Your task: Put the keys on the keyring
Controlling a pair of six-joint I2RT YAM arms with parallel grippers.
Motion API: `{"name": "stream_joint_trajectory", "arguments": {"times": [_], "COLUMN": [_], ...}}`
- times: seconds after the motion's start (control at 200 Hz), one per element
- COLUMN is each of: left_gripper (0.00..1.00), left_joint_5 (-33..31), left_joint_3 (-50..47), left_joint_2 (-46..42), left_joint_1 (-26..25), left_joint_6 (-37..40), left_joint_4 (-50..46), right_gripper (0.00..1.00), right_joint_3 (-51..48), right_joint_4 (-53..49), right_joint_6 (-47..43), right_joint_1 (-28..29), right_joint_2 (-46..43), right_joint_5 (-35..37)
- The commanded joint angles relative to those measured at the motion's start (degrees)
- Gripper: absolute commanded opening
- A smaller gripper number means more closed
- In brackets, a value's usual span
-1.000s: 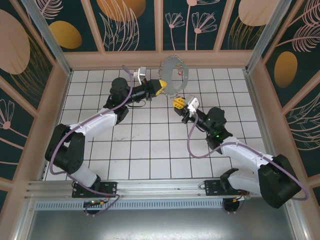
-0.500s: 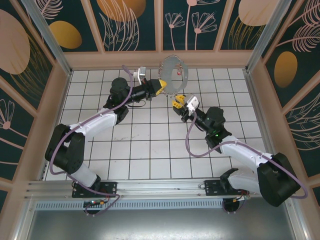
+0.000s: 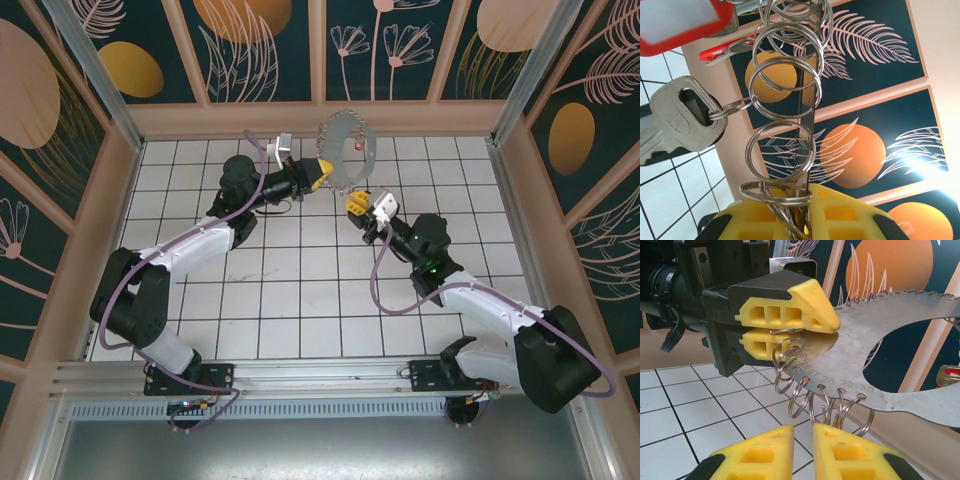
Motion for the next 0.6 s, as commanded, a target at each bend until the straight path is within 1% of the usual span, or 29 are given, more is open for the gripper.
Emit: {"name": "stream_joint_trajectory", "arguments": {"times": [0.0,0.195,0.33,0.591], "left_gripper": [0.00,0.00,0.00,0.00], "left_joint_5": [0.0,0.1,0.7,0.8], "left_joint_3": [1.3,2.9,3.8,3.6], "left_joint_2": [-0.1,0.7,1.5,1.6], "left_joint_1": [-0.3,-0.3,-0.3,-0.4], "left_joint_6": [0.1,0.9,1.0,0.8], "left_joint_4": [5.8,5.0,5.1,5.2], "right_gripper": [0.21,0.24,0.30,0.31], "right_joint_3": [-0.3,-1.4,-2.5,-1.3], "right_joint_4": [2.3,2.8,4.4,4.9], "right_joint_6": [-0.9,-0.8,-0.8,-0.6], "right_joint_1": [0.4,0.4,0.4,0.4], "right_joint_2": [0.4,0.3,0.5,1.6], "right_joint_5": [1.0,-0.7,0.6,1.1]}}
